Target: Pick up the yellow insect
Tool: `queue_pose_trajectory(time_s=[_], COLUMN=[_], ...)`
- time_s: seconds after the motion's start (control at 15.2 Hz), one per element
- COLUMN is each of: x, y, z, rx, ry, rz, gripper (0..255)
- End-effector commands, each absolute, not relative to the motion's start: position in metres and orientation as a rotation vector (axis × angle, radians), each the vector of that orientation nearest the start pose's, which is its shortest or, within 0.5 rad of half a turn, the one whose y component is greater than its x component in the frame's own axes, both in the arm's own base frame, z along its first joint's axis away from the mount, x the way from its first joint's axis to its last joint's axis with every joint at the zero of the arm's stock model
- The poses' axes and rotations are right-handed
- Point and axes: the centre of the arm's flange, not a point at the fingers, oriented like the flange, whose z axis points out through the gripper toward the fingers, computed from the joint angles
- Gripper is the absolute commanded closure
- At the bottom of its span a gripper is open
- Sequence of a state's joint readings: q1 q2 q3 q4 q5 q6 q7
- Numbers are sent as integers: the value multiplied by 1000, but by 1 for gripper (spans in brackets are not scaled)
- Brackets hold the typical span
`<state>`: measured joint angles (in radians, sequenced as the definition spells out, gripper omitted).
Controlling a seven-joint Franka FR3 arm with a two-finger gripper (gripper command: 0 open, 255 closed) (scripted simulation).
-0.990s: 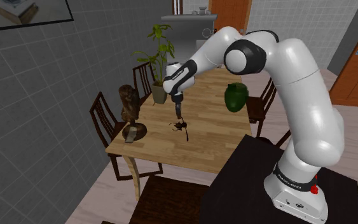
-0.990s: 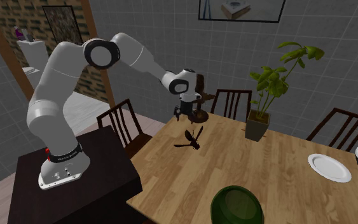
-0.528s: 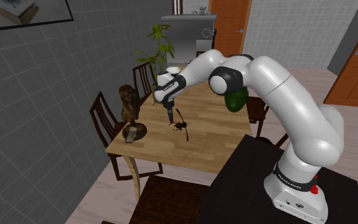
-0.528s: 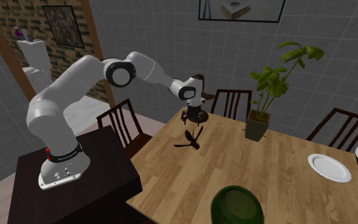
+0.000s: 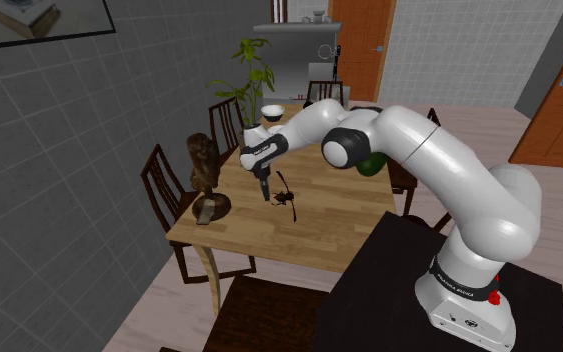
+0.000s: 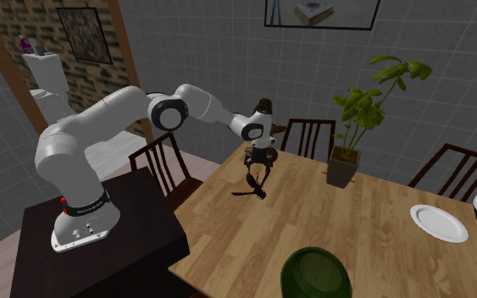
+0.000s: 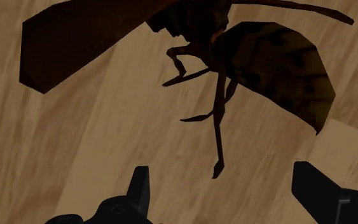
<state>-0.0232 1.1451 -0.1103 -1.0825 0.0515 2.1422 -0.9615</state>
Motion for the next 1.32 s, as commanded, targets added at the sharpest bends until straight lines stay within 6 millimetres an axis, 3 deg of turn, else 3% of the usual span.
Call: queue_pose_trajectory(time_s=[0.0, 0.13, 0.2, 0.79, 1.25], x=[753, 752, 753, 753, 753], y=[-72, -72, -73, -72, -72], z=[94, 94, 94, 94, 131], rx=[-2863, -2863, -2863, -2863, -2863], ry=[-1311, -1311, -1311, -1311, -1311], rz=[156, 156, 156, 156, 156], gripper=[0, 0, 255, 255, 255])
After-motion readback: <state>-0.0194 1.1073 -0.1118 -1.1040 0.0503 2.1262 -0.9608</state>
